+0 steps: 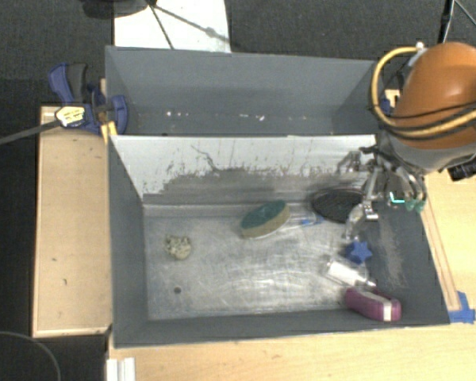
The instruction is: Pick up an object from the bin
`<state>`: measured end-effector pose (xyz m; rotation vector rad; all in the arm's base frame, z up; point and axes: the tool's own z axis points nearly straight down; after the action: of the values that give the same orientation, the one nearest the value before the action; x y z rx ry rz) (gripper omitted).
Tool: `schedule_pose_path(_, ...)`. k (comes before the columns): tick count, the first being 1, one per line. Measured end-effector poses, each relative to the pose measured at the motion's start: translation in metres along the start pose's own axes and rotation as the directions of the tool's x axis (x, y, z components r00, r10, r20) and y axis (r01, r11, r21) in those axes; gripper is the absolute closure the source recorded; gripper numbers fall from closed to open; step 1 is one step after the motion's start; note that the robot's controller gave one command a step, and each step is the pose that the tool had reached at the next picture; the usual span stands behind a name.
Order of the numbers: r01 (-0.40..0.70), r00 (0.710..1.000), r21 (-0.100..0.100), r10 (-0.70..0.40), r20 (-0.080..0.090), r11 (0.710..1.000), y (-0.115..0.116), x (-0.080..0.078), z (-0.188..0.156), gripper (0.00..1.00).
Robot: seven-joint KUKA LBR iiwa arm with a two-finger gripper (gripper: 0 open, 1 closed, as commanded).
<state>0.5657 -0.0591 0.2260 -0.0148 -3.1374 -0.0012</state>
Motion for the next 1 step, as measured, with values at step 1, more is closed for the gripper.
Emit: schedule_pose_path(1,-0.128,0.992,-0.003,0.128,0.008,0.992,-0.0589,0.0049,0.1345,0.00)
